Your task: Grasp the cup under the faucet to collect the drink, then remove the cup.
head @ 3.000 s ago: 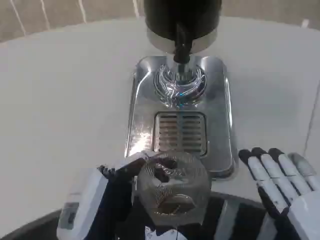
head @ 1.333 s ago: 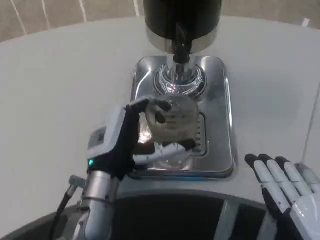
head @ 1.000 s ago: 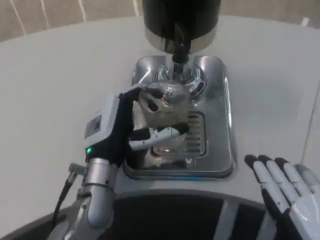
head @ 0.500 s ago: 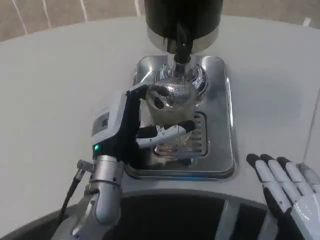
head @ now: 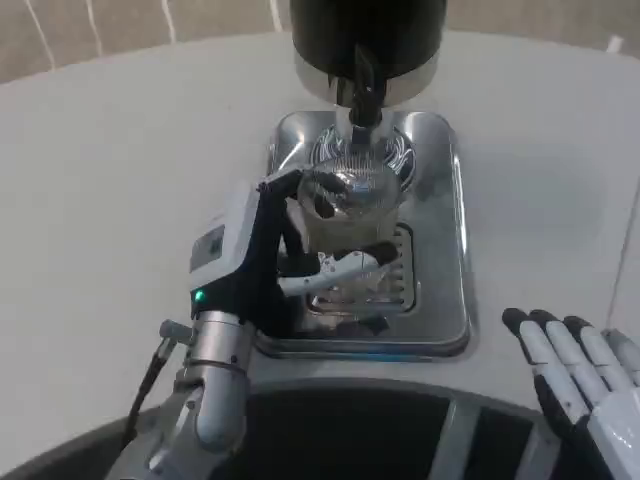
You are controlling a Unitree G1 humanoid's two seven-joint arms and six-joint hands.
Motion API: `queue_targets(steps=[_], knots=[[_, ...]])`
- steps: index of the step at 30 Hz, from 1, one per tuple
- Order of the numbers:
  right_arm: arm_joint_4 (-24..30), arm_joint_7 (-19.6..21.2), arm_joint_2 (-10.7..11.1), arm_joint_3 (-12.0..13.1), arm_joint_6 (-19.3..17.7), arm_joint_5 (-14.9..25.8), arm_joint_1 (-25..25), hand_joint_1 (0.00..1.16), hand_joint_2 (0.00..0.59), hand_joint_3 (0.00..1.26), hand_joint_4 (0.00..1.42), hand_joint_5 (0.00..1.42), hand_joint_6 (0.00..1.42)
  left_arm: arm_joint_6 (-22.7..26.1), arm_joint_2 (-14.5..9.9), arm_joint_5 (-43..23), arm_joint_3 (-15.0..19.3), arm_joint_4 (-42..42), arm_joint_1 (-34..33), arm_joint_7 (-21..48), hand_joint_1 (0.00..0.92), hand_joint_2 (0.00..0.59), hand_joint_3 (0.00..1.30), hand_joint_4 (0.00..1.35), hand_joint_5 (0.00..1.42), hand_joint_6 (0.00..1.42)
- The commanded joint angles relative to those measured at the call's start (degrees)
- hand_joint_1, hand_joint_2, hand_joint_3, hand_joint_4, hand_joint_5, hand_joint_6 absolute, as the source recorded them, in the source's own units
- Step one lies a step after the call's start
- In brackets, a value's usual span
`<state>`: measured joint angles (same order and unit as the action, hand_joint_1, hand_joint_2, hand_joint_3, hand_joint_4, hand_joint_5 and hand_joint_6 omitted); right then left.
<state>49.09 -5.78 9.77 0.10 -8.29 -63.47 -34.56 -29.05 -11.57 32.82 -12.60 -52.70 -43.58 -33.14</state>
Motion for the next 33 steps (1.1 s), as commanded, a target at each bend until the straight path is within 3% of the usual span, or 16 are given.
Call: queue_targets(steps=[1, 11, 13, 18, 21, 26, 30, 33], knots=[[-0.57, -0.46, 0.1, -0.14, 0.13, 0.34, -0.77, 0.38, 0.378, 0.0, 0.0, 0.0, 0.0, 0.24, -1.18, -0.56, -0.29, 1.27, 1.06, 1.12, 0.467, 0.059, 0.28, 0.34, 0.83, 1.11], [-0.56, 0.59, 0.44, -0.05, -0.82, 2.04, -2.24, 0.39, 0.373, 0.0, 0.0, 0.0, 0.0, 1.32, -3.69, -0.17, -0.25, 7.86, 5.06, 2.6, 0.383, 0.033, 0.19, 0.19, 0.67, 0.99], [-0.47, 0.79, 0.28, 0.09, -0.82, 2.81, -2.4, 0.39, 0.375, 0.0, 0.0, 0.0, 0.0, 2.13, -4.67, 0.21, -0.08, 10.49, 6.39, 3.09, 0.36, 0.028, 0.17, 0.14, 0.58, 0.86], [0.65, 0.2, -1.66, 0.34, 0.8, 7.28, -1.48, 0.39, 0.371, 0.0, 0.0, 0.0, 0.0, 6.14, -10.54, 2.64, 2.4, 25.55, 15.06, 4.98, 0.293, 0.019, 0.1, 0.04, 0.39, 0.52], [1.53, -1.3, -3.99, -0.67, 3.46, 10.58, 0.73, 0.46, 0.355, 0.0, 0.0, 0.0, 0.0, 9.17, -13.3, 5.59, 3.75, 35.03, 21.15, 5.8, 0.252, 0.021, 0.06, 0.0, 0.28, 0.33], [2.98, -5.01, -6.07, -1.52, 8.25, 15.79, 5.55, 0.55, 0.364, 0.0, 0.0, 0.0, 0.0, 14.24, -15.25, 7.24, 7.3, 48.67, 32.0, 8.59, 0.105, 0.028, 0.0, 0.0, 0.19, 0.24], [3.16, -7.89, -6.06, -0.8, 11.77, 19.86, 10.69, 0.57, 0.374, 0.0, 0.0, 0.0, 0.0, 16.14, -15.0, 11.98, 8.47, 54.7, 38.5, 5.79, 0.036, 0.04, 0.0, 0.0, 0.16, 0.22], [2.22, -10.07, -4.85, 0.35, 14.32, 22.78, 16.06, 0.58, 0.389, 0.0, 0.0, 0.0, 0.0, 17.55, -14.71, 15.5, 8.22, 57.77, 42.04, 5.84, 0.001, 0.045, 0.0, 0.0, 0.15, 0.2]])
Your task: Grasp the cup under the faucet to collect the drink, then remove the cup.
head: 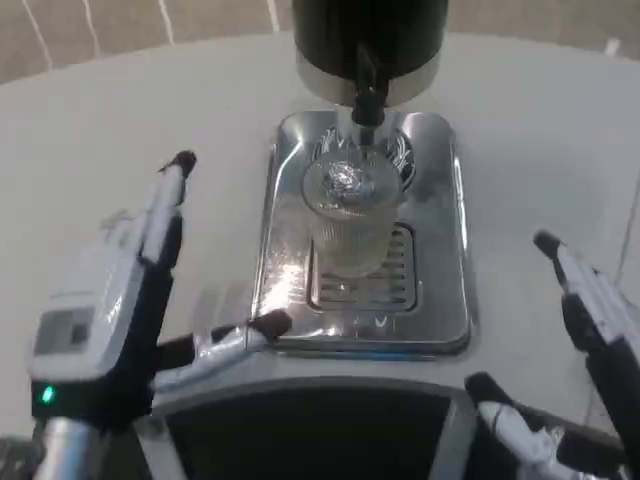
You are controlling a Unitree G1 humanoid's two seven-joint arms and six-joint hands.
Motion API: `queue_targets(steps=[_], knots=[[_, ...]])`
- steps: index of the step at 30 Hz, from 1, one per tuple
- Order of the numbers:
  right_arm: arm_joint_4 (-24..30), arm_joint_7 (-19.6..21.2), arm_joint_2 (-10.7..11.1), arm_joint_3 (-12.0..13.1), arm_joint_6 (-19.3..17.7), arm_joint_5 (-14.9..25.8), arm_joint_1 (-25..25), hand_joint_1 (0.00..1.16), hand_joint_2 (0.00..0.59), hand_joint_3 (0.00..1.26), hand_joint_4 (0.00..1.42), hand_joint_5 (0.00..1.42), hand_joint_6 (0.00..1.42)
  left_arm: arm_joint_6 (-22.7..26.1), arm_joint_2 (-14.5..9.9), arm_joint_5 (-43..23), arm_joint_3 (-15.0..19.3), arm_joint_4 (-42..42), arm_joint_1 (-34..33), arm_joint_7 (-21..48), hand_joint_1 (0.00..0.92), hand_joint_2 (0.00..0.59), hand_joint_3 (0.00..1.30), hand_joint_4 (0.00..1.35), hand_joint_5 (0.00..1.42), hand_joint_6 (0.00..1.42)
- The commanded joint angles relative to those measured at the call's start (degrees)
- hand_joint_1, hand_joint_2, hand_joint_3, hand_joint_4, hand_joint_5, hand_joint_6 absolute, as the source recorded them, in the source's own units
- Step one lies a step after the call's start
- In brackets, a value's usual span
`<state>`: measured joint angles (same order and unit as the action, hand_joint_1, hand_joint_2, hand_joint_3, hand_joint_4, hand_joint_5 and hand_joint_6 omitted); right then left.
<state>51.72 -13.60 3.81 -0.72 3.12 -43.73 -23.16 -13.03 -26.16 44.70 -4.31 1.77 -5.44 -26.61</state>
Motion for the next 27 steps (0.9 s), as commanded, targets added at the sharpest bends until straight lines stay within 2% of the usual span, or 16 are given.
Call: queue_targets(steps=[1, 7, 11, 15, 21, 27], knots=[[-0.98, -3.2, 1.94, 2.02, 3.94, 4.47, 7.33, 0.58, 0.391, 0.0, 0.0, 0.0, 0.0, 2.33, 0.4, 4.59, -0.37, 4.52, 5.57, -0.42, 0.0, 0.045, 0.0, 0.0, 0.15, 0.19], [-2.92, -6.57, 5.97, 4.51, 8.14, 10.36, 16.98, 0.59, 0.406, 0.0, 0.0, 0.0, 0.0, 5.74, 3.08, 6.49, -1.27, 8.93, 12.04, 1.05, 0.0, 0.047, 0.0, 0.0, 0.11, 0.17], [-4.2, -8.13, 8.1, 4.61, 11.78, 13.84, 22.5, 0.87, 0.394, 0.0, 0.0, 0.0, 0.0, 6.07, 4.21, 6.47, -1.06, 11.06, 14.86, 0.57, 0.0, 0.05, 0.0, 0.0, 0.09, 0.14], [-6.07, -9.75, 8.81, 2.69, 15.68, 16.81, 29.78, 0.91, 0.389, 0.0, 0.0, 0.0, 0.0, 6.46, 4.84, 6.8, -1.34, 12.39, 17.56, 0.91, 0.0, 0.05, 0.0, 0.0, 0.08, 0.13], [-7.6, -9.55, 8.93, 0.5, 17.92, 20.57, 34.87, 0.91, 0.385, 0.0, 0.0, 0.0, 0.0, 6.61, 4.98, 8.0, -1.73, 13.09, 19.18, 1.4, 0.0, 0.055, 0.0, 0.0, 0.06, 0.11], [-8.14, -8.76, 8.25, -2.97, 20.06, 22.57, 40.14, 0.9, 0.388, 0.0, 0.0, 0.0, 0.0, 6.88, 5.3, 7.98, -1.43, 13.35, 19.76, 1.83, 0.0, 0.054, 0.0, 0.0, 0.06, 0.11]])
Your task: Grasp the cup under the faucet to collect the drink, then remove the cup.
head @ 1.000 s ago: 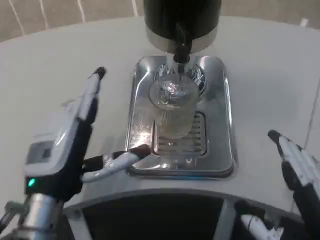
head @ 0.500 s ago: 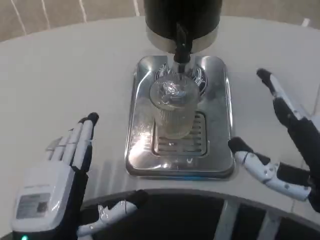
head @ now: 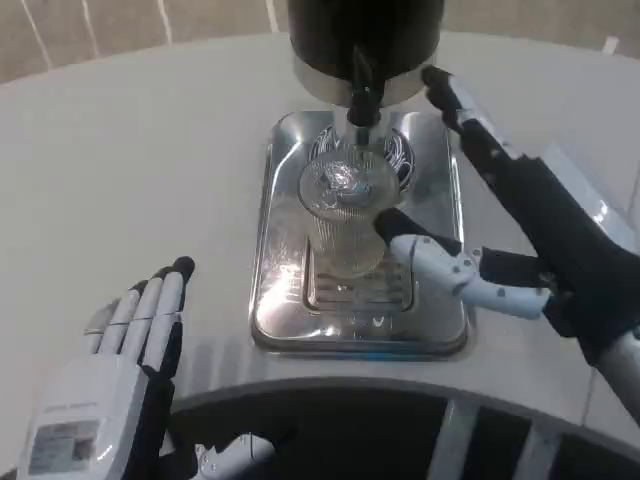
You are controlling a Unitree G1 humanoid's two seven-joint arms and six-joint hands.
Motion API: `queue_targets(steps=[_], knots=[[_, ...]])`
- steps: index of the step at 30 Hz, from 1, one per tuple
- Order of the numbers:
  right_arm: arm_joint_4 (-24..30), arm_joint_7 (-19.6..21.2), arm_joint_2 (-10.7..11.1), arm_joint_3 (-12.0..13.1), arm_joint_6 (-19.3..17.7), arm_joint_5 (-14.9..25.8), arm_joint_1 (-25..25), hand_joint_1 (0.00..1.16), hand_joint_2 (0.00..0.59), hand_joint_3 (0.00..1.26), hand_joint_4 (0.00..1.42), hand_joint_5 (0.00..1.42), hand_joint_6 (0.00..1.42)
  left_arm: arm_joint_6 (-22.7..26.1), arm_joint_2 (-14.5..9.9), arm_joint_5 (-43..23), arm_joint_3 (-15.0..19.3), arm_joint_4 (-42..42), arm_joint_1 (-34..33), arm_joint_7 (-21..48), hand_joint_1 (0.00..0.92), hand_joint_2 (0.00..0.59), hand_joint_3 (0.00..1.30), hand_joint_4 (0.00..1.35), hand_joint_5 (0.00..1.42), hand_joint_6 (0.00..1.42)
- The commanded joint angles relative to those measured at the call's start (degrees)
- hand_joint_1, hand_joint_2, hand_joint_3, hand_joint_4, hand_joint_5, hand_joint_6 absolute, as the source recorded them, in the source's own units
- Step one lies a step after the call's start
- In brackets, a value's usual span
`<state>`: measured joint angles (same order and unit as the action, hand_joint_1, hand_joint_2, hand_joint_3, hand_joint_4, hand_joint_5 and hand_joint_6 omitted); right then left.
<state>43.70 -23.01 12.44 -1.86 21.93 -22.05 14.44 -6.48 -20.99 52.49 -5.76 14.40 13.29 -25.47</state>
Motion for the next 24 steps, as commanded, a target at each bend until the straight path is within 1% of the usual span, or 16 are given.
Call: queue_targets(steps=[1, 6, 11, 13, 16, 18, 20, 24], knots=[[-0.33, 1.15, -0.85, -2.3, 1.48, 1.08, 3.23, 0.9, 0.388, 0.0, 0.0, 0.0, 0.0, 0.33, 0.12, 0.09, 0.14, 0.68, 1.1, 0.77, 0.0, 0.054, 0.0, 0.0, 0.05, 0.1], [-1.35, 5.08, -2.57, -3.88, 0.92, 0.21, 4.11, 0.89, 0.389, 0.0, 0.0, 0.0, 0.0, -0.04, 0.05, -0.3, 0.41, 0.62, 1.32, 0.82, 0.0, 0.053, 0.0, 0.0, 0.05, 0.1], [-2.75, 8.76, -4.31, -4.91, 0.49, 0.37, 4.75, 0.89, 0.389, 0.0, 0.0, 0.0, 0.0, -0.15, 0.08, -0.14, 0.76, 0.88, 1.73, 0.25, 0.0, 0.056, 0.0, 0.0, 0.05, 0.09], [-3.17, 9.79, -4.65, -5.39, 0.14, 0.45, 4.95, 0.89, 0.388, 0.0, 0.0, 0.0, 0.0, -0.06, 0.07, -0.27, 0.95, 0.77, 1.77, 0.39, 0.0, 0.057, 0.0, 0.0, 0.05, 0.09], [-4.83, 11.15, -5.77, -6.41, -0.81, 1.45, 5.22, 0.88, 0.385, 0.0, 0.0, 0.0, 0.0, 0.18, 0.11, -0.26, 1.28, 0.82, 1.97, 0.43, 0.0, 0.057, 0.0, 0.0, 0.05, 0.09], [-6.99, 11.91, -7.15, -6.8, -1.47, 3.17, 5.35, 0.88, 0.383, 0.0, 0.0, 0.0, 0.0, 0.46, 0.11, -0.04, 1.4, 1.05, 2.06, 0.67, 0.0, 0.059, 0.0, 0.0, 0.03, 0.08], [-8.76, 12.38, -7.98, -6.88, -2.15, 4.71, 5.6, 0.88, 0.382, 0.0, 0.0, 0.0, 0.0, 0.74, 0.07, -0.01, 1.47, 1.21, 2.05, 1.08, 0.0, 0.057, 0.0, 0.0, 0.02, 0.07], [-11.84, 12.85, -8.8, -7.08, -3.32, 6.58, 6.99, 0.87, 0.38, 0.0, 0.0, 0.0, 0.0, 1.5, -0.09, -0.26, 1.58, 1.44, 1.84, 2.32, 0.0, 0.059, 0.0, 0.0, 0.0, 0.02]])
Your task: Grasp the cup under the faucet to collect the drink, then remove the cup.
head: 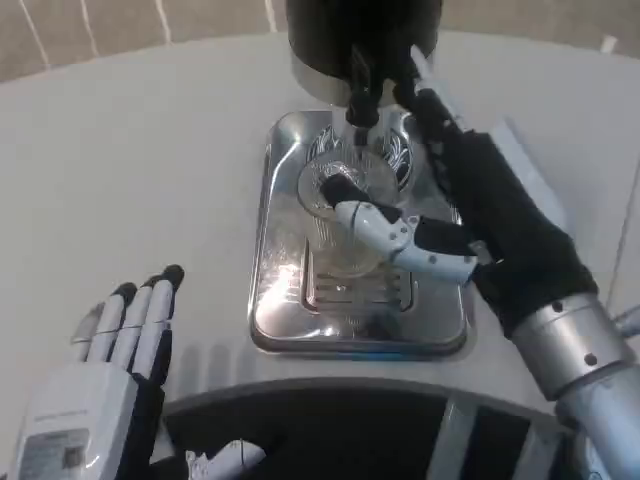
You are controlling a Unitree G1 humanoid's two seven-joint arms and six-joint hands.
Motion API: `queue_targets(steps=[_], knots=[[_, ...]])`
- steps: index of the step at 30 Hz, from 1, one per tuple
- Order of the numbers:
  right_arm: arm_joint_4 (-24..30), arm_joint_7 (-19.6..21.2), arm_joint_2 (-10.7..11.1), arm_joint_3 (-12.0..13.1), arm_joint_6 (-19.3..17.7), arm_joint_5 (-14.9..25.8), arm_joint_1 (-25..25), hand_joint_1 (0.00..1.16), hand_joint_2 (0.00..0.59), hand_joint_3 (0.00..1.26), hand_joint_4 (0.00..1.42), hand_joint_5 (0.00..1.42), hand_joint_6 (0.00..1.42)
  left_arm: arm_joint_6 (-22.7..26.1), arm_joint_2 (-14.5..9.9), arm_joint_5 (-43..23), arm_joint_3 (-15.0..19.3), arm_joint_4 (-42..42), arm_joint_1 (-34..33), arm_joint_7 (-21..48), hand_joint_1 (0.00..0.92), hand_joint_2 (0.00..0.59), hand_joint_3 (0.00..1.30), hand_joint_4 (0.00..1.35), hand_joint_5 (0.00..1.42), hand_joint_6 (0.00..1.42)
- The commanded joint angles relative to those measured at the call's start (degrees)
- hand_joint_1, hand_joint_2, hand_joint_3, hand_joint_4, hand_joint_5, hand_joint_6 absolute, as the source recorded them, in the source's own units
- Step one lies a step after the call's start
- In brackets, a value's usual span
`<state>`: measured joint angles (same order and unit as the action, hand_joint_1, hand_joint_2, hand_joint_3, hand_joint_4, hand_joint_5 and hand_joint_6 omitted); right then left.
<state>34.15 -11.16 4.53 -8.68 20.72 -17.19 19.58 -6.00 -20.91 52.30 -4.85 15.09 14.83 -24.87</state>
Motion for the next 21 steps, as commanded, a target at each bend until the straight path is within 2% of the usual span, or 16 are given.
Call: queue_targets(steps=[1, 7, 12, 21], knots=[[-2.97, 1.07, -0.98, -0.33, -2.37, 1.96, 2.38, 0.87, 0.38, 0.0, 0.0, 0.0, 0.0, 1.09, -0.13, -0.15, 0.73, 0.77, 0.27, 1.87, 0.0, 0.059, 0.0, 0.0, 0.0, 0.02], [-5.79, 1.42, -1.85, 0.09, -2.0, 3.79, 5.84, 0.87, 0.379, 0.0, 0.0, 0.0, 0.0, 1.11, -0.01, -0.32, 1.0, 0.5, 0.33, 1.82, 0.0, 0.06, 0.0, 0.0, 0.0, 0.01], [-5.92, 1.51, -1.26, 0.0, -1.7, 2.97, 9.7, 0.87, 0.382, 0.0, 0.0, 0.0, 0.0, 1.02, 0.1, -0.62, 1.3, 0.32, 0.43, 1.59, 0.0, 0.061, 0.0, 0.0, 0.0, 0.01], [-7.72, 0.52, -0.99, -1.21, -0.68, 3.51, 12.35, 0.86, 0.389, 0.0, 0.0, 0.0, 0.0, 1.04, 0.18, -1.06, 1.73, 0.0, 0.39, 1.85, 0.0, 0.061, 0.0, 0.0, 0.0, 0.02]])
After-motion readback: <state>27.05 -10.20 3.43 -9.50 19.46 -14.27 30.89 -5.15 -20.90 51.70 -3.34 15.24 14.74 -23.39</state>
